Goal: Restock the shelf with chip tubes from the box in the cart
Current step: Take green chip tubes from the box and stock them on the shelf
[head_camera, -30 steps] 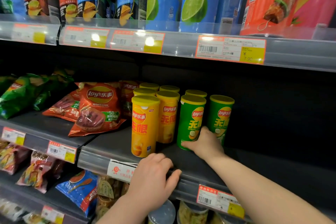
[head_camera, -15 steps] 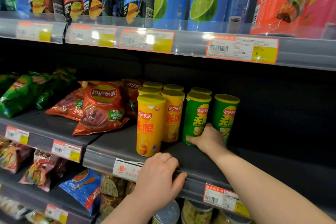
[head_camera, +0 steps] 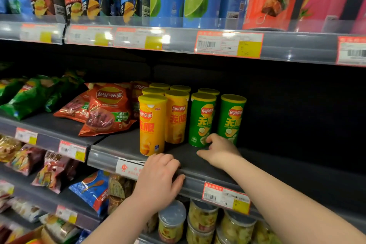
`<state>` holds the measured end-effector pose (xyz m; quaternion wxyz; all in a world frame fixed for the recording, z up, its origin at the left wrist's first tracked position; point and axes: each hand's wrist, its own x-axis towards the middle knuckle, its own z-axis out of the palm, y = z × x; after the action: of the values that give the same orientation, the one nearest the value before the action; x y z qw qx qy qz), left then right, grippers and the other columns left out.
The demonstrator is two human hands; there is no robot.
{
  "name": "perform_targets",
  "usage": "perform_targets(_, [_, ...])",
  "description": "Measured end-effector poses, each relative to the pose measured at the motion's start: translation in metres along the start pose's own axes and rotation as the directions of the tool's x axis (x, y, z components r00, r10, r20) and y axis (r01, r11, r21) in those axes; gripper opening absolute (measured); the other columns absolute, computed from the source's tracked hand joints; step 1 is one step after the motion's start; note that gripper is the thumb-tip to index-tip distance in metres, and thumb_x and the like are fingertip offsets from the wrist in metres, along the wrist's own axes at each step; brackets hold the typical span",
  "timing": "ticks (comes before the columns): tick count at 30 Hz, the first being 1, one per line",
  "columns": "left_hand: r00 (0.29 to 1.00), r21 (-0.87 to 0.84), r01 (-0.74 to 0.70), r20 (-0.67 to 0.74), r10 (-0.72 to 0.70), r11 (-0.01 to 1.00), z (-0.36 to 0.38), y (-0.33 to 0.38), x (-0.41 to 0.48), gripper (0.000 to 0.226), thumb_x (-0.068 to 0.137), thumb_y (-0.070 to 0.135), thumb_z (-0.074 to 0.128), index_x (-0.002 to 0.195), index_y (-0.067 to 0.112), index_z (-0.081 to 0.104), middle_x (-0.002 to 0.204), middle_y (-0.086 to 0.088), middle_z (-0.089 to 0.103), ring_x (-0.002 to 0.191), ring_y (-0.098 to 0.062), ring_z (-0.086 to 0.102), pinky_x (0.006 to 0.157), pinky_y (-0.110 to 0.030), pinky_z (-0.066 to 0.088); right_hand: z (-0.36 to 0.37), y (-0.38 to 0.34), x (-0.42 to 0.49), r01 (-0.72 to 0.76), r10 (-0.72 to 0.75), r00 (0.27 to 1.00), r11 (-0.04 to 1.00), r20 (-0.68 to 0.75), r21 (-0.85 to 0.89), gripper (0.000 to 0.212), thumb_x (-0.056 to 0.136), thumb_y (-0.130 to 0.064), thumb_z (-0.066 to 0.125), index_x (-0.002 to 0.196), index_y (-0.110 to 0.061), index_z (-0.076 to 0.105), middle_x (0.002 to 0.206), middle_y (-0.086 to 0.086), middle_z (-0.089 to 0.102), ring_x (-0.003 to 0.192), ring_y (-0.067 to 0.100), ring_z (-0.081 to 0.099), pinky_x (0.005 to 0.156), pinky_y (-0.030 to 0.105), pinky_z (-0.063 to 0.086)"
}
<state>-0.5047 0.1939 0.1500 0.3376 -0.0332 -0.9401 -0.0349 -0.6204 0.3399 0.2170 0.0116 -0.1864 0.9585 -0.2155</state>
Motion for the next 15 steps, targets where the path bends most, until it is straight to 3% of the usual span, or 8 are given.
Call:
perform_targets(4, [0.997, 0.040, 0.068, 0.020, -0.069, 0.997, -0.006, 0.012, -0.013, 0.041, 0.074, 0.043, 0.050, 0.100, 0.015, 0.065, 0.099, -0.003, 0.062, 0.090, -0.024, 0.059, 0.077, -0.036, 0.053, -0.001, -0.006, -0.033, 0.275, -0.278, 0.961, 0.945, 0.008, -0.176, 0.045, 0.089, -0.049, 0.053, 0.128, -0.028, 0.049, 0.130, -0.002, 0.053, 0.115, 0.021, 0.052, 0.093, 0.035, 0.046])
perform_targets(9, [0.982, 0.076, 0.168, 0.079, -0.174, 0.983, -0.012, 0.025, -0.036, 0.050, 0.073, 0.044, 0.052, 0.112, 0.013, 0.061, 0.114, -0.010, 0.061, 0.106, -0.029, 0.058, 0.091, -0.039, 0.051, 0.001, -0.015, -0.075, 0.572, -0.594, 0.805, 0.773, 0.002, -0.274, 0.038, 0.092, -0.045, 0.047, 0.124, -0.025, 0.052, 0.122, -0.001, 0.056, 0.113, 0.023, 0.051, 0.091, 0.037, 0.042])
perform_targets(15, [0.924, 0.120, 0.320, 0.180, -0.338, 0.940, -0.024, 0.044, -0.072, 0.041, 0.071, 0.045, 0.049, 0.099, 0.018, 0.065, 0.094, 0.000, 0.063, 0.079, -0.023, 0.062, 0.062, -0.036, 0.053, 0.027, -0.015, -0.100, 0.724, -0.722, 0.677, 0.621, 0.140, -0.299, 0.034, 0.092, -0.041, 0.044, 0.118, -0.022, 0.052, 0.121, 0.002, 0.054, 0.114, 0.027, 0.049, 0.090, 0.037, 0.040])
